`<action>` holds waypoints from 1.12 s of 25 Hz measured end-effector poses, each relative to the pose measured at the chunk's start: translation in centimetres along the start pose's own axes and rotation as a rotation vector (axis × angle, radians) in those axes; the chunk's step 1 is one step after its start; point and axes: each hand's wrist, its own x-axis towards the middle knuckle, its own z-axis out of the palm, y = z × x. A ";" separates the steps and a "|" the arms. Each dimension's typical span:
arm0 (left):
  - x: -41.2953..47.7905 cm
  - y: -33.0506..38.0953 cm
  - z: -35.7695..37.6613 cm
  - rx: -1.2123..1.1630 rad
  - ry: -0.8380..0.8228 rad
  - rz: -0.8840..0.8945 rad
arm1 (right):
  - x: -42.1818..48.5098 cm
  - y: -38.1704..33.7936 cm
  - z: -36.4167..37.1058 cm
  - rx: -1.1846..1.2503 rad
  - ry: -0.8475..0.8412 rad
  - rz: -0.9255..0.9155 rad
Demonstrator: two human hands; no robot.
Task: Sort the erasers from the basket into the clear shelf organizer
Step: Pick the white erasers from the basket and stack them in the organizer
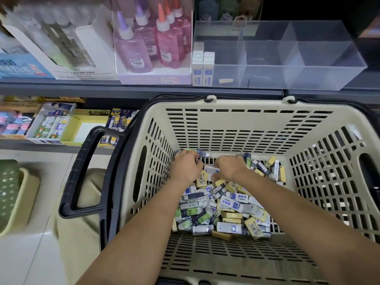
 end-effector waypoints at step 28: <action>-0.5 3.7 -1.6 -0.207 -0.636 0.074 | -5.0 3.3 -3.7 0.703 -0.057 -0.201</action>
